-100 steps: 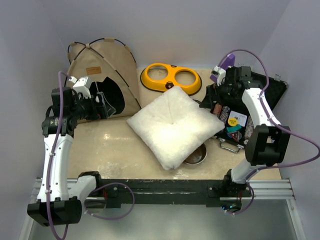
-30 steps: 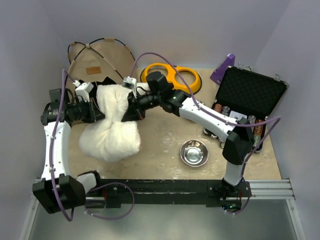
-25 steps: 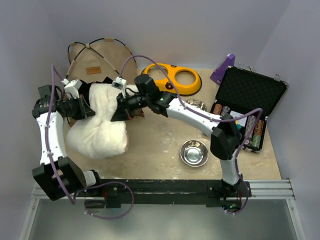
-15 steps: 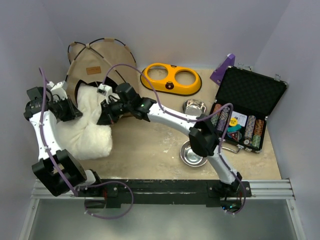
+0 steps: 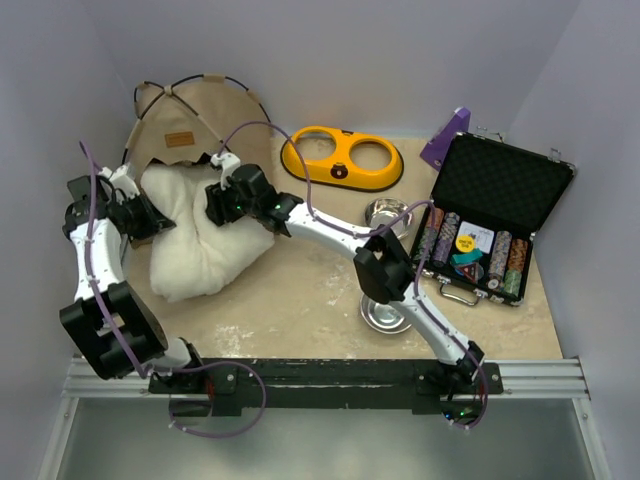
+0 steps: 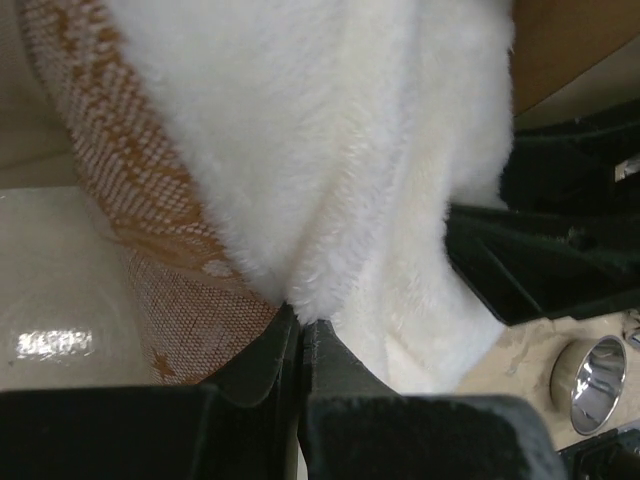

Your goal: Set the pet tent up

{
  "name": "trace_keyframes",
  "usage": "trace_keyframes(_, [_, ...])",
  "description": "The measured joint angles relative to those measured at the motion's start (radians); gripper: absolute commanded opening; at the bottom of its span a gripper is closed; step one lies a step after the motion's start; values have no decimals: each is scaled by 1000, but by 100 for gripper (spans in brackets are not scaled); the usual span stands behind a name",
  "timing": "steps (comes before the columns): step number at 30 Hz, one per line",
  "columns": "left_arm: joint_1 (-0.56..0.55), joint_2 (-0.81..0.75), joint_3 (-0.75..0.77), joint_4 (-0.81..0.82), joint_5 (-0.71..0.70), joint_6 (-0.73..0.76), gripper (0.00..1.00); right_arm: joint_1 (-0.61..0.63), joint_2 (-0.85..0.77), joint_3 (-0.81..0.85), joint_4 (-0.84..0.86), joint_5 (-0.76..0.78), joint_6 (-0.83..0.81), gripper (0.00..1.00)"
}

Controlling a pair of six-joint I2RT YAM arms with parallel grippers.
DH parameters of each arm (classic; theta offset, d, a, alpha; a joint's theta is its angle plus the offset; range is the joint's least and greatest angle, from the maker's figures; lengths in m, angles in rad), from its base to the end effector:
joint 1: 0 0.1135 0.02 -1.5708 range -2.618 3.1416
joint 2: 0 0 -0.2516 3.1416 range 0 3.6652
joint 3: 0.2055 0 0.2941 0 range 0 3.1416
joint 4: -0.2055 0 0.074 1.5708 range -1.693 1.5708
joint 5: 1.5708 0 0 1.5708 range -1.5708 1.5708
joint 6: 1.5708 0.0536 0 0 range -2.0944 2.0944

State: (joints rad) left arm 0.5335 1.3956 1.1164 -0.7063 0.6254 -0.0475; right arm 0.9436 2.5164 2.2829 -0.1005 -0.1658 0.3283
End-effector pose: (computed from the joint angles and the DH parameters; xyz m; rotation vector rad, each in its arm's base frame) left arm 0.3038 0.1430 0.2417 -0.4585 2.3412 -0.5730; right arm 0.3672 0.5216 0.2109 -0.7294 1.8992 0.9940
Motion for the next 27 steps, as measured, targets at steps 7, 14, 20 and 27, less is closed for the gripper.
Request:
trace_keyframes(7, [-119, 61, 34, 63, 10, -55, 0, -70, -48, -134, 127, 58, -57, 79])
trace_keyframes(14, [-167, 163, 137, 127, -56, -69, 12, -85, -258, -362, 132, -106, -141, 91])
trace_keyframes(20, [-163, 143, 171, 119, -148, -4, 59, -87, -409, -412, 93, -196, -209, 99])
trace_keyframes(27, [-114, -10, 172, -32, -124, 142, 84, -115, -477, -473, -13, -226, -251, 99])
